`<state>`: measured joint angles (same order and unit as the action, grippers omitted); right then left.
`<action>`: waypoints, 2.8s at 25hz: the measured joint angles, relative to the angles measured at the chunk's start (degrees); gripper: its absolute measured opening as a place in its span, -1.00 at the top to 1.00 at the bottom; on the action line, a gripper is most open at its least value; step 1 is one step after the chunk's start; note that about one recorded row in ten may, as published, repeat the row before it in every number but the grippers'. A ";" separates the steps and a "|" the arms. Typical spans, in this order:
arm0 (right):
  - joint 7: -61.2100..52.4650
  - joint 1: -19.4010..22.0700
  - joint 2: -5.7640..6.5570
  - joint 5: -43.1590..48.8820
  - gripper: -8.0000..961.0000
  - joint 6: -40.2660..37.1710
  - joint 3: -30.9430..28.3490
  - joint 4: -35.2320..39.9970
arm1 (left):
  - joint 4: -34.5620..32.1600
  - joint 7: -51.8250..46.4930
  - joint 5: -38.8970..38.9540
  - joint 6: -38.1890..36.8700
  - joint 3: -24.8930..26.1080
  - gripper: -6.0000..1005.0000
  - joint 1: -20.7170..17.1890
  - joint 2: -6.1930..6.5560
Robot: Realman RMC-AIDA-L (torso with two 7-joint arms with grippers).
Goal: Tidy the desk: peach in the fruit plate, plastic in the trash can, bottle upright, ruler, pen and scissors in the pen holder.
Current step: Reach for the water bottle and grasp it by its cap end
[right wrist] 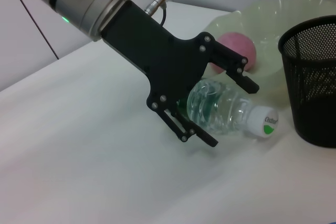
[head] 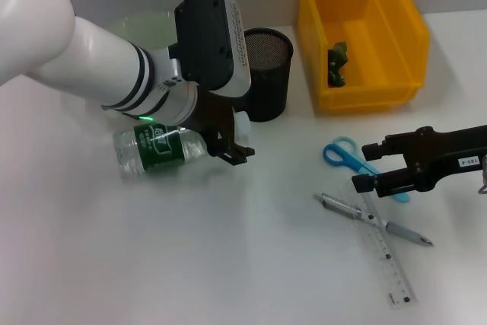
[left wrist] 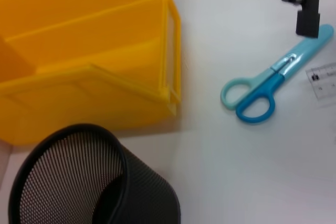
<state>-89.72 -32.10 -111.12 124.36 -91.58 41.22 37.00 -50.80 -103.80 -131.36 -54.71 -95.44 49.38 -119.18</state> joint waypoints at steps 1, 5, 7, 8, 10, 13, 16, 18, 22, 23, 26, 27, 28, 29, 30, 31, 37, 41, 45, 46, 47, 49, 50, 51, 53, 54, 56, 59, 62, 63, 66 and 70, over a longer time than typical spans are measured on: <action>-0.03 0.01 0.01 0.00 -0.62 0.00 0.00 0.00 | 0.00 0.00 0.00 0.00 0.00 -0.66 0.00 0.00; -0.05 0.11 0.03 0.00 -0.62 0.00 0.00 0.00 | 0.00 -1.02 -1.44 0.18 -1.19 -0.66 -0.11 0.00; -0.06 0.16 0.03 0.00 -0.62 0.00 -0.01 0.00 | -0.01 -1.44 -1.97 0.42 -1.29 -0.66 -0.20 0.00; -0.05 0.18 0.03 0.00 -0.62 0.00 0.00 0.00 | -0.02 -1.61 -2.33 0.54 -1.29 -0.66 -0.22 0.00; -0.05 0.22 0.02 -0.01 -0.62 0.00 0.00 0.00 | -0.02 -1.82 -3.07 0.68 -1.40 -0.66 -0.25 0.00; -0.05 0.29 0.01 -0.03 -0.62 0.00 0.00 0.00 | -0.02 -1.91 -3.26 0.89 -1.48 -0.66 -0.33 0.00; -0.05 0.29 -0.01 -0.05 -0.62 0.00 0.00 0.00 | -0.02 -1.93 -3.31 1.28 -1.50 -0.66 -0.42 0.00; -0.05 0.29 -0.02 -0.07 -0.62 0.00 0.00 0.00 | -0.03 -1.93 -3.47 1.47 -1.56 -0.66 -0.43 0.00; -0.05 0.29 -0.05 -0.07 -0.62 0.00 0.00 0.00 | 0.00 -1.98 -4.00 2.08 -2.04 -0.66 -0.61 0.00; -0.06 0.29 -0.05 -0.07 -0.62 0.00 -0.01 0.00 | 0.00 -2.02 -4.02 2.16 -2.15 -0.66 -0.64 0.00; -0.15 0.29 -0.06 -0.06 -0.62 0.00 0.00 0.00 | 0.00 -2.08 -4.18 2.41 -2.31 -0.66 -0.79 0.00; -0.15 0.29 -0.06 -0.07 -0.62 0.00 -0.01 0.00 | 0.00 -2.07 -4.19 2.41 -2.32 -0.66 -0.81 0.00; -0.16 0.29 -0.06 -0.07 -0.62 0.00 0.00 0.00 | 0.00 -2.03 -4.19 2.42 -2.35 -0.66 -0.82 0.00; -0.16 0.29 -0.06 -0.07 -0.62 0.00 0.00 0.00 | 0.00 -1.98 -4.19 2.42 -2.38 -0.66 -0.87 0.00; -0.17 0.29 -0.06 -0.07 -0.62 0.00 0.00 0.00 | 0.00 -1.91 -4.19 2.42 -2.44 -0.65 -0.93 0.00; -0.17 0.29 -0.06 -0.07 -0.62 0.00 0.00 0.00 | 0.00 -1.88 -4.19 2.42 -2.56 -0.65 -0.99 0.00; -0.24 0.22 -0.06 -0.18 -0.62 0.00 -0.01 0.00 | -0.16 -1.87 -4.19 2.15 -3.01 -0.64 -1.13 0.00; -0.28 0.19 -0.06 -0.26 -0.62 0.00 0.00 0.00 | -0.23 -1.93 -4.17 1.98 -3.01 -0.63 -1.23 0.00; -0.28 0.19 -0.06 -0.26 -0.62 0.00 0.00 0.00 | -0.22 -2.00 -4.16 1.75 -3.07 -0.62 -1.24 0.00; -0.28 0.22 -0.06 -0.26 -0.62 0.00 -0.01 0.00 | -0.23 -2.00 -4.16 1.58 -3.08 -0.61 -1.24 0.00; -0.28 0.22 -0.06 -0.26 -0.62 0.00 -0.01 0.00 | -0.26 -2.01 -4.16 1.42 -3.08 -0.61 -1.24 0.00; -0.28 0.27 -0.06 -0.26 -0.62 0.00 0.00 0.00 | -0.31 -2.04 -4.15 1.07 -3.08 -0.60 -1.23 0.00; -0.28 0.29 -0.06 -0.26 -0.62 0.00 -0.01 0.00 | -0.34 -2.06 -4.14 0.87 -3.09 -0.60 -1.23 0.00; -0.28 0.29 -0.06 -0.26 -0.62 0.00 0.00 0.00 | -0.37 -2.08 -4.09 0.67 -3.08 -0.60 -1.22 0.00; -0.28 0.29 -0.04 -0.26 -0.62 0.00 0.00 0.00 | -0.56 -2.10 -3.90 0.05 -3.08 -0.59 -1.22 0.00; -0.28 0.29 -0.03 -0.26 -0.62 0.00 -0.02 0.00 | -1.01 -2.10 -3.79 -0.46 -3.09 -0.59 -1.29 0.00; -0.28 0.29 0.01 -0.23 -0.62 0.01 -0.07 0.00 | -2.41 -2.09 -3.55 -1.21 -3.09 -0.58 -1.89 0.00; -0.27 0.29 0.02 -0.19 -0.62 0.06 -0.09 0.00 | -5.69 -1.10 -2.17 -1.54 -3.09 -0.57 -3.64 0.00; -0.27 0.29 0.03 -0.16 -0.62 0.08 -0.09 0.00 | -7.06 0.46 -0.50 -1.06 -3.10 -0.56 -4.63 0.05; -0.27 0.29 0.03 -0.16 -0.62 0.09 -0.09 0.00 | -6.74 0.85 -0.33 -0.32 -3.26 -0.56 -4.67 0.06; -0.27 0.30 0.06 -0.14 -0.62 0.10 -0.09 -0.01 | -4.06 1.21 -0.23 2.88 -4.50 -0.55 -4.05 0.01; -0.27 0.52 0.12 -0.14 -0.62 0.10 -0.09 0.00 | -1.71 1.23 -0.16 6.66 -6.65 -0.54 -3.55 0.00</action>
<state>-90.00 -31.58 -111.00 124.22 -91.49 41.13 37.00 -52.51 -102.57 -131.52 -48.05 -102.09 45.83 -119.18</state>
